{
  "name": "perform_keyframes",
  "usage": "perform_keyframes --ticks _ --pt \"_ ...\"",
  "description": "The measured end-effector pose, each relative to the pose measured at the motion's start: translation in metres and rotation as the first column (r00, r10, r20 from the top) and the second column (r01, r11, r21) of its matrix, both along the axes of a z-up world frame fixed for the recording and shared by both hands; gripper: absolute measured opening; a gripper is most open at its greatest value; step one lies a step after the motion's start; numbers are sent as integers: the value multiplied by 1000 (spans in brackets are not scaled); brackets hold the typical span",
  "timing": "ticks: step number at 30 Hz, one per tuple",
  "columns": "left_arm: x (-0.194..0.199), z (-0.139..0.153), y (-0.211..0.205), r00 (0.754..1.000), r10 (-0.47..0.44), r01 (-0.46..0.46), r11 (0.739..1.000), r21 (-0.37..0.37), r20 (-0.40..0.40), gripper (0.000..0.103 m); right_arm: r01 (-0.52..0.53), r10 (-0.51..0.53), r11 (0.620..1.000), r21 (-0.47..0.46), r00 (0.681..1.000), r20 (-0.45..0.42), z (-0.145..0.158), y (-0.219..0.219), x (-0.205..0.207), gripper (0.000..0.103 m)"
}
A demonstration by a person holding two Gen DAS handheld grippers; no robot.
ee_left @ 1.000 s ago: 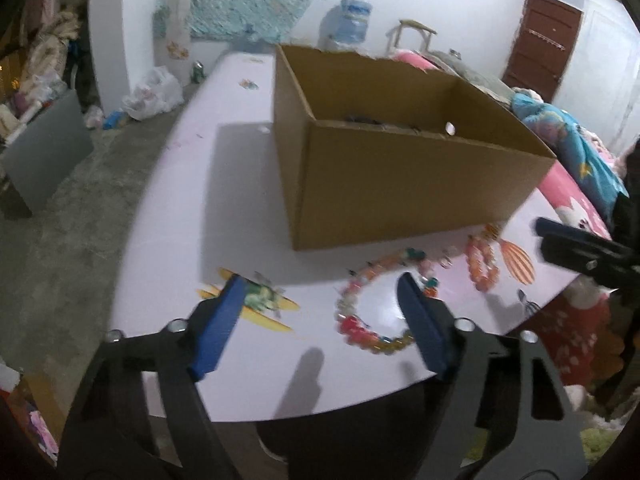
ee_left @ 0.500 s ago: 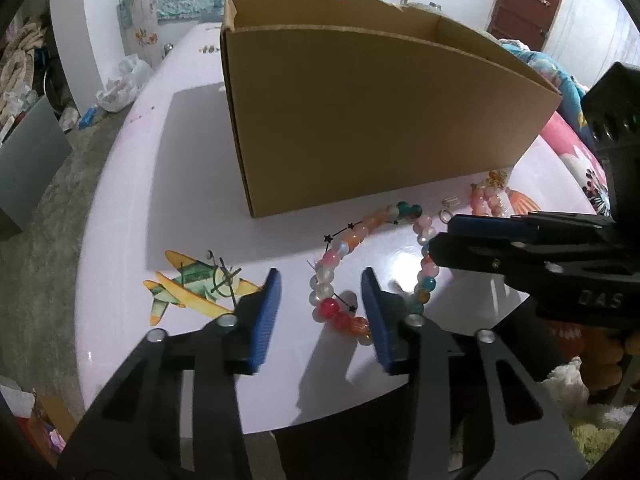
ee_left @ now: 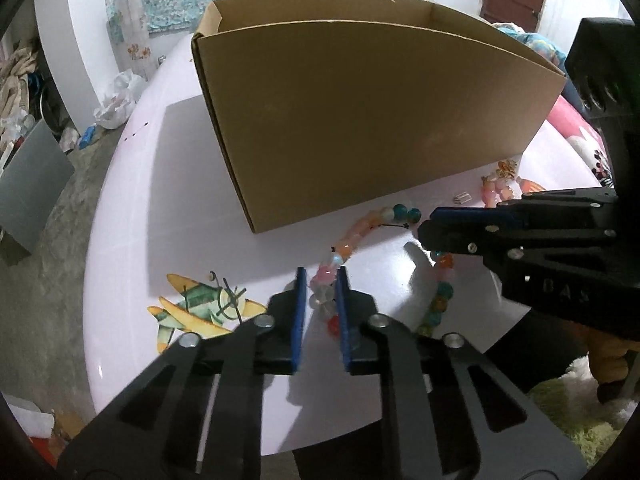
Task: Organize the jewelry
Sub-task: 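Close the left gripper on the multicolour beaded bracelet, then carry the bracelet into the box with the left gripper and release it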
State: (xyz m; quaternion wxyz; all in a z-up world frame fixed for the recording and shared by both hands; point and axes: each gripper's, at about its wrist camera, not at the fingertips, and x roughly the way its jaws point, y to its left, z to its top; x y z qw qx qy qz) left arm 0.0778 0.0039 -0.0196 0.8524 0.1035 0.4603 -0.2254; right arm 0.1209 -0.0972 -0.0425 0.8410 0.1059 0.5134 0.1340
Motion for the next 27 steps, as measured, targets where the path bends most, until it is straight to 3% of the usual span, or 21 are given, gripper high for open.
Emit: perform_keyframes --ticks 12,18,26,27 --pt "-12 22 7 999 2 0 999 -50 34 9 23 -27 997 77 998 48 19 -24 -18 9" --pt "-25 50 10 997 -1 7 996 -88 74 8 11 -20 997 82 994 110 43 -32 -37 9" --pt "-33 123 16 977 -27 63 985 -162 211 8 -45 27 998 54 951 309 121 -37 -54 9" --pt "-34 135 14 969 -32 75 983 -166 245 3 -52 32 997 52 940 341 132 -37 -54 9"
